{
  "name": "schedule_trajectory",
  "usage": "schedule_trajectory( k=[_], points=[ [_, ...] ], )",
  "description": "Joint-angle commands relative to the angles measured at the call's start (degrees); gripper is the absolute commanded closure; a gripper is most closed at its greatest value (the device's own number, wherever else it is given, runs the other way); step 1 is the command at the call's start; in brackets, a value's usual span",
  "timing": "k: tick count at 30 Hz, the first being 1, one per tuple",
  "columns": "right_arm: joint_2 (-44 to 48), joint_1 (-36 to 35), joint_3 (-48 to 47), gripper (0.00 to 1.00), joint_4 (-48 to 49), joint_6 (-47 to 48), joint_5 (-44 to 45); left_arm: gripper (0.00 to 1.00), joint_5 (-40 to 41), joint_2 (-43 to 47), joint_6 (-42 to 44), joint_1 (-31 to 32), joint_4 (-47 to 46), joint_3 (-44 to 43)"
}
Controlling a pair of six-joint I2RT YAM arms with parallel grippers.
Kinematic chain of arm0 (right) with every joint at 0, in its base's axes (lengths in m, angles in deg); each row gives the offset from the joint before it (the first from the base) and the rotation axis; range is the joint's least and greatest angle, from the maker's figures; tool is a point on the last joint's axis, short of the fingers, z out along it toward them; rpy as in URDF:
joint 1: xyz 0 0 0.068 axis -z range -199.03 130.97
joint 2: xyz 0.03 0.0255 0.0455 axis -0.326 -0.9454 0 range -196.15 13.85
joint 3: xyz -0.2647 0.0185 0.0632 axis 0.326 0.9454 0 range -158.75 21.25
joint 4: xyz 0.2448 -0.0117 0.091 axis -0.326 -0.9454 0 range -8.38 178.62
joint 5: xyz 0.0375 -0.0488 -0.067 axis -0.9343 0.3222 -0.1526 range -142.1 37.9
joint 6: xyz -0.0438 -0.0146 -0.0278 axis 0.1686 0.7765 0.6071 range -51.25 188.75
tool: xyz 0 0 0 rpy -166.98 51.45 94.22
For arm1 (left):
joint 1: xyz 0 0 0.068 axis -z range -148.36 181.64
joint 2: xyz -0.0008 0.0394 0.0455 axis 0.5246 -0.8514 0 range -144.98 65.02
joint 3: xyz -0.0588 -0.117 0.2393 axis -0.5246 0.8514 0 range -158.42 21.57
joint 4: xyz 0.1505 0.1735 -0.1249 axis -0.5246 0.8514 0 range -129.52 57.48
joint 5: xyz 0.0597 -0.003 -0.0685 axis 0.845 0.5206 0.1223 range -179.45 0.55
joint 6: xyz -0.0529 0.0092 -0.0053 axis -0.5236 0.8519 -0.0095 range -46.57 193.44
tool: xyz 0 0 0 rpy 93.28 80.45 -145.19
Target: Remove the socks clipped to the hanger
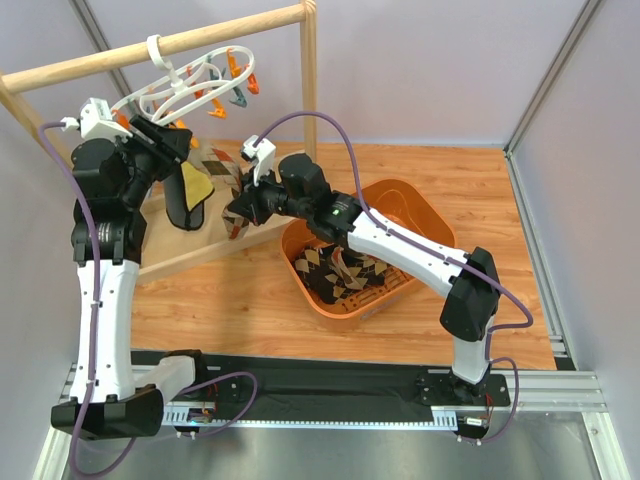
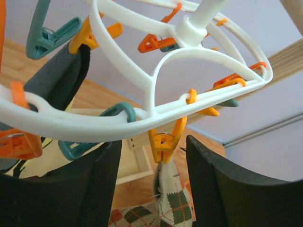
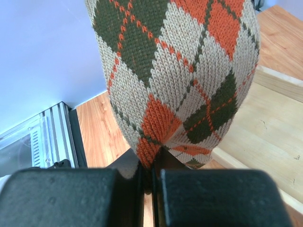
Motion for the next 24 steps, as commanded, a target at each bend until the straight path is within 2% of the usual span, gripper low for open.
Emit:
schedule_trajectory(
  k=[1,7,24],
  points=[
    [1.6,-0.1,-2.9,1.0,0.2,1.0,-0.8,0.37,-1.0,0.0,-1.4,0.1,-6.2,-0.5],
    [1.8,-0.1,-2.9,1.0,0.0,1.1,-0.9,0.36,-4.0,-1.0,-2.4,0.1,-11.0,0.6],
    [2.0,-0.1,-2.6,1.0,-0.6,1.1,-1.3,0.41,0.0,-2.0,-2.6,0.2,-9.1,-0.7]
  ],
)
